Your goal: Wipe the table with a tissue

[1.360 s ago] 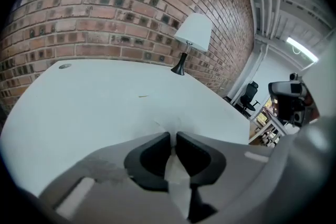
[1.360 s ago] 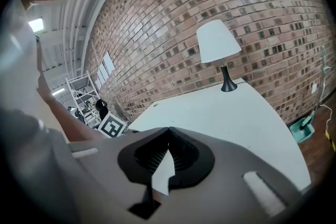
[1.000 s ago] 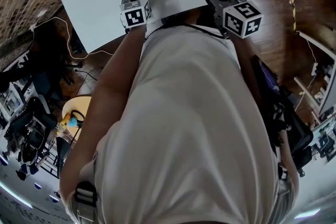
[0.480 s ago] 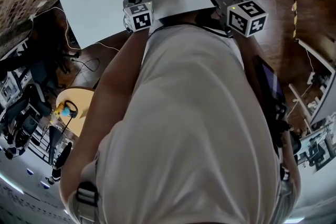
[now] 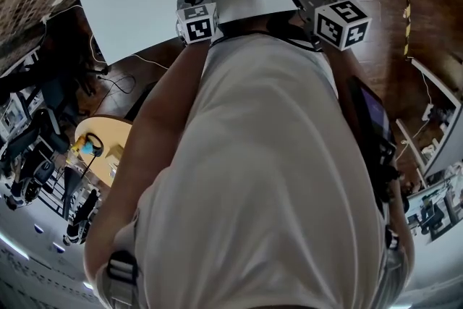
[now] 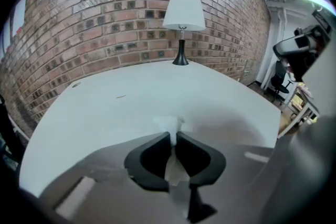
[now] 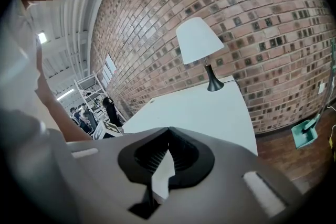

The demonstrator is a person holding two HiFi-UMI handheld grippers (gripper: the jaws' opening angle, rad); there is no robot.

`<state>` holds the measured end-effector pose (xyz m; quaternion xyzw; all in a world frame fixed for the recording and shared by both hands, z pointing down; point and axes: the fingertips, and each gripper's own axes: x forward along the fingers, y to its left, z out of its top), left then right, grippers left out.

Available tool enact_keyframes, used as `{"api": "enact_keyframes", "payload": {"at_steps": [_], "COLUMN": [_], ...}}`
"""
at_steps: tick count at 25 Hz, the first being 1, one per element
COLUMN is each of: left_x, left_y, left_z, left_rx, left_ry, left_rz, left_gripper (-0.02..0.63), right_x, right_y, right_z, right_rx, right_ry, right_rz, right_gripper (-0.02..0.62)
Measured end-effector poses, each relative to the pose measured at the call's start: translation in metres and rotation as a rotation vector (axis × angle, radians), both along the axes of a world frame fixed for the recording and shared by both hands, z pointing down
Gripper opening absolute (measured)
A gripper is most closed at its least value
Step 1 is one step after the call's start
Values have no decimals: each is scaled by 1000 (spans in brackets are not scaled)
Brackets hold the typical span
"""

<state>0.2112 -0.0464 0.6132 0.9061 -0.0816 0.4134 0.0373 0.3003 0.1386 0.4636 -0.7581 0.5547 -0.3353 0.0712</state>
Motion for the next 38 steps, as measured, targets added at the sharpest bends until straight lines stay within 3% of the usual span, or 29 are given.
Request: {"api": "enact_keyframes", "payload": {"at_steps": [3,6,12,23,29,33,38], "left_x": [8,15,36,66,79,85,101], "left_y": [29,54,96,152,186,218,208], "left_z": [2,0,-24,-40,-41,-23,-16], "left_rx": [-48,-150,-299,-312,-273,-280,-208], "left_ry": [-13,-39,31,23,-12,-66,-87], "left_rz": [92,187,366,571,617,685,695], "left_gripper": [41,43,44,46,46,48,46], "right_x": [6,14,26,33,40,51,57], "right_y": [4,8,8,24,57,93,98], "right_z": [-1,-5,-9,-26,-23,-10,-2], "right_rx": [13,30,32,-21,9,10,-7], "right_ry": [2,8,36,212,201,164,133], "right_rz": [3,21,53,-9,10,95,121], "right_gripper": [8,8,8,8,8,8,8]}}
